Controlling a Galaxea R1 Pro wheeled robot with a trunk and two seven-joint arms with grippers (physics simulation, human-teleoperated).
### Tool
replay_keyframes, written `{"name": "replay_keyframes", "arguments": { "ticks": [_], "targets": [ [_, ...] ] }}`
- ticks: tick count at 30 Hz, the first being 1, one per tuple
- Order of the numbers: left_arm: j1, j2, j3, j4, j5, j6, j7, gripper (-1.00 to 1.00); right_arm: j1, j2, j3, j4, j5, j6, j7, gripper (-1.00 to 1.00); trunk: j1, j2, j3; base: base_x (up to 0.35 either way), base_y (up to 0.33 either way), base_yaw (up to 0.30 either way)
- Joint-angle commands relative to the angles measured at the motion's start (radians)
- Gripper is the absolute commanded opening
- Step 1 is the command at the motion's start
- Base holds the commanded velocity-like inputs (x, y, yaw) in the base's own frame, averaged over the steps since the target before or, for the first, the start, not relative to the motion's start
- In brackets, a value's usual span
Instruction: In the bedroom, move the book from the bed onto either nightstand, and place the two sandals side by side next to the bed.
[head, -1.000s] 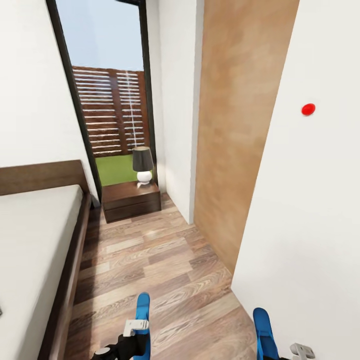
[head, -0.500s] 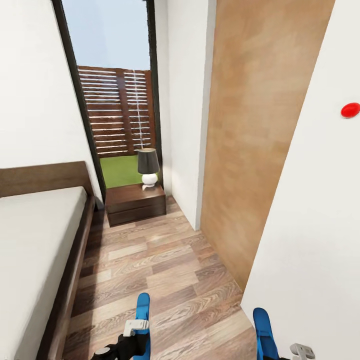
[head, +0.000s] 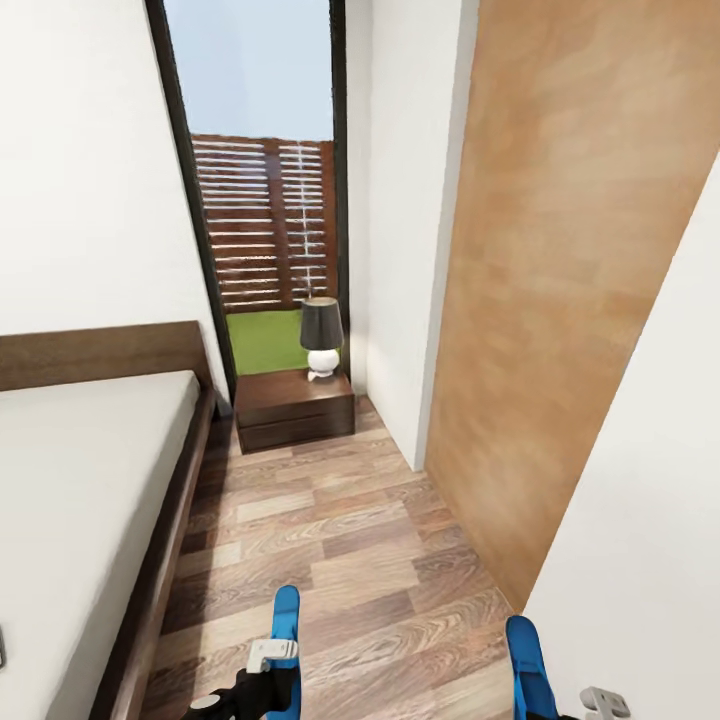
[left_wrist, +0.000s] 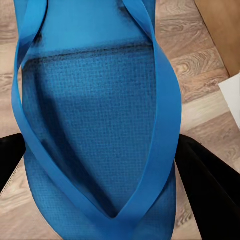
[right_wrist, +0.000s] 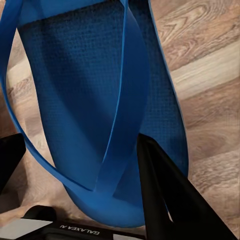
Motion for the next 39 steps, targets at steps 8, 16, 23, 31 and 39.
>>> {"name": "replay_keyframes", "arguments": {
  "ticks": [8, 16, 23, 31, 39],
  "targets": [
    [-0.001, 0.0, 0.0, 0.001, 0.008, -0.002, -0.004, -1.0, -0.001, 0.0, -0.006, 0.0, -0.002, 0.007, 0.004, -1.0, 0.001, -0.001, -0.001, 0.322, 0.0, 0.142],
    [-0.001, 0.0, 0.0, 0.001, 0.008, -0.002, -0.004, -1.0, -0.001, 0.0, -0.006, 0.0, -0.002, 0.006, 0.004, -1.0, 0.001, -0.001, -0.001, 0.326, 0.0, 0.174],
    [-0.001, 0.0, 0.0, 0.001, 0.008, -0.002, -0.004, -1.0, -0.001, 0.0, -0.006, 0.0, -0.002, 0.006, 0.004, -1.0, 0.001, -0.001, -0.001, 0.326, 0.0, 0.008],
    [-0.001, 0.0, 0.0, 0.001, 0.008, -0.002, -0.004, -1.0, -0.001, 0.0, -0.006, 0.0, -0.002, 0.006, 0.003, -1.0, 0.001, -0.001, -0.001, 0.326, 0.0, 0.0],
    [-0.001, 0.0, 0.0, 0.001, 0.008, -0.002, -0.004, -1.0, -0.001, 0.0, -0.006, 0.001, -0.002, 0.006, 0.003, -1.0, 0.001, -0.001, -0.001, 0.326, 0.0, 0.0]
  ]
}}
